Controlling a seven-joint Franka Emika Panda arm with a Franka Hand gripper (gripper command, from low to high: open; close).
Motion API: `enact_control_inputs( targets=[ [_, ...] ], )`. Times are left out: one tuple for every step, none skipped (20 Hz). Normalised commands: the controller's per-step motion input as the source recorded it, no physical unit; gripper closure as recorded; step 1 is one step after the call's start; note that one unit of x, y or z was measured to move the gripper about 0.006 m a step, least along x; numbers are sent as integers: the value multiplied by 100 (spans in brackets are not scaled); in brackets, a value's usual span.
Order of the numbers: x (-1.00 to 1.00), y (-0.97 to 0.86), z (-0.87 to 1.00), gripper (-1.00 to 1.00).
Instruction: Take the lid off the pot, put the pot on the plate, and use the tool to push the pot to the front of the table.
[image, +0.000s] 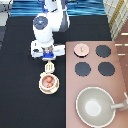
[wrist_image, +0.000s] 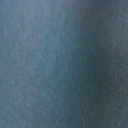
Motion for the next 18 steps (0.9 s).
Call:
enact_control_inputs(
  targets=[
    [-51,48,-8,100],
    [-67,53,-5,100],
    [-73,50,0,100],
    [-81,49,0,100],
    [-81,50,0,100],
    [-77,54,0,100],
    [-61,53,0,100],
    [-25,30,-11,100],
    [-1,11,-20,100],
    [20,0,-20,100],
    [45,-13,-16,100],
    [65,-16,-14,100],
    [68,-15,-11,100],
    [70,-15,-11,100],
    [71,-16,-9,100],
    [73,-17,-4,100],
    [73,-19,0,100],
    [74,-23,0,100]
  ],
)
